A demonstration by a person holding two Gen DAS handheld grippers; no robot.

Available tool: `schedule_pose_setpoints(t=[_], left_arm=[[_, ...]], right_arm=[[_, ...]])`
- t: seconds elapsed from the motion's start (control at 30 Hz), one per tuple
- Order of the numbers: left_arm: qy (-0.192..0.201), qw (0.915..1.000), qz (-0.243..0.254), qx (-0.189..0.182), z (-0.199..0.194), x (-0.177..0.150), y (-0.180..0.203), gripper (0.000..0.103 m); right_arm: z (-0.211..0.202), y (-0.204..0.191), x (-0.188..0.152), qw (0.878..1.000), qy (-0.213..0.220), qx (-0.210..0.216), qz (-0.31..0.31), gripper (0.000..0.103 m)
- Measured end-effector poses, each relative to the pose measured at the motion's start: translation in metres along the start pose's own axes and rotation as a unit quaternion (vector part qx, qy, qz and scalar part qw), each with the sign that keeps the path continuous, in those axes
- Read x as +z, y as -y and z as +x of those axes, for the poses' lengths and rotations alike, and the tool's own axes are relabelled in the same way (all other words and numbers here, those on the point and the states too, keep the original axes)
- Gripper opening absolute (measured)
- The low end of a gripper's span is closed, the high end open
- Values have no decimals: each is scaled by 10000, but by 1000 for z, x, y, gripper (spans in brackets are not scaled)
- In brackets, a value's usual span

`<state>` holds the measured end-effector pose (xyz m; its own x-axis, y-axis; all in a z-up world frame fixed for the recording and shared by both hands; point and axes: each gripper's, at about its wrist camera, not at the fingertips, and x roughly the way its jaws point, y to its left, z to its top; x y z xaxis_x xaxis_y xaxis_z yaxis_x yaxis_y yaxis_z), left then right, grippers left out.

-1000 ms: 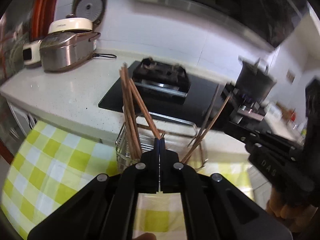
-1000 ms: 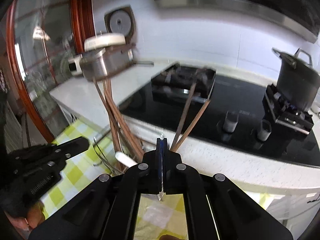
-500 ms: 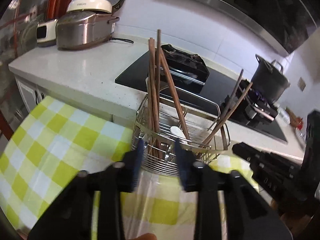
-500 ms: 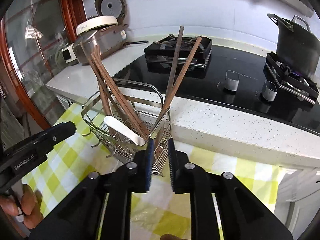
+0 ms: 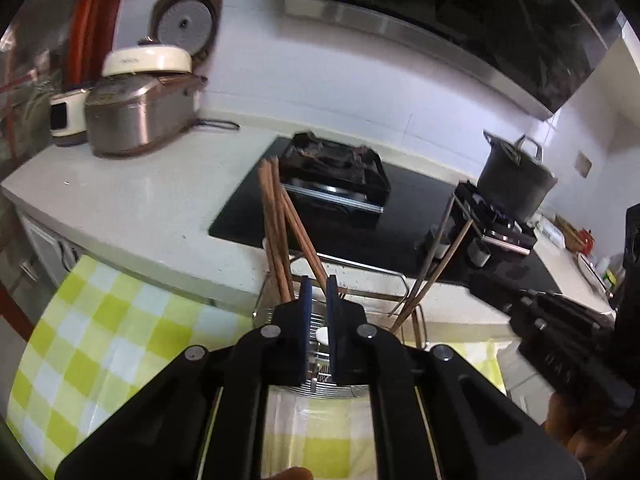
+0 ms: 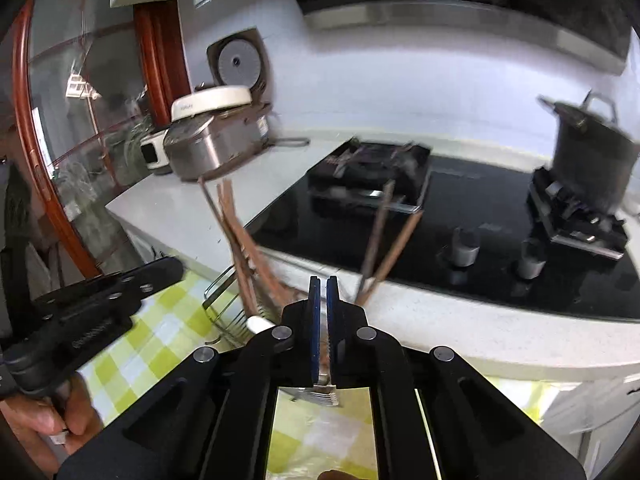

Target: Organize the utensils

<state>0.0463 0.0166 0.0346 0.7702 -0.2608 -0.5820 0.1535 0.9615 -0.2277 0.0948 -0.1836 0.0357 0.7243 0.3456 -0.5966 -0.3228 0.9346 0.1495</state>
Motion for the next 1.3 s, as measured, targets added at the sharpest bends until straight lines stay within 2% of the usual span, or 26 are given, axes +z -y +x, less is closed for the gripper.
schedule_pose_setpoints(t=[0.07, 0.17, 0.3, 0.43, 0.73, 1.3], left_arm=[[-119, 9996, -153, -183, 15, 0, -8, 3], [-245, 9994, 2, -244, 26, -4, -10, 3], [-457, 9981, 163, -374, 45, -9, -15, 2], [-488, 9970, 320, -517, 51, -9, -15, 0], [-531, 9961, 317, -623, 56, -4, -25, 0], [-659, 9954, 384, -583, 58, -13, -20, 0]], right_arm=[[17, -1, -3, 9998, -172, 100, 67, 3], [38, 0, -10, 9989, -384, 237, 89, 3], [52, 0, -14, 9979, -570, 264, 145, 3], [55, -3, -13, 9972, -666, 349, 51, 3], [59, 2, -8, 9970, -699, 330, -43, 3], [59, -5, -10, 9972, -659, 300, -170, 3]])
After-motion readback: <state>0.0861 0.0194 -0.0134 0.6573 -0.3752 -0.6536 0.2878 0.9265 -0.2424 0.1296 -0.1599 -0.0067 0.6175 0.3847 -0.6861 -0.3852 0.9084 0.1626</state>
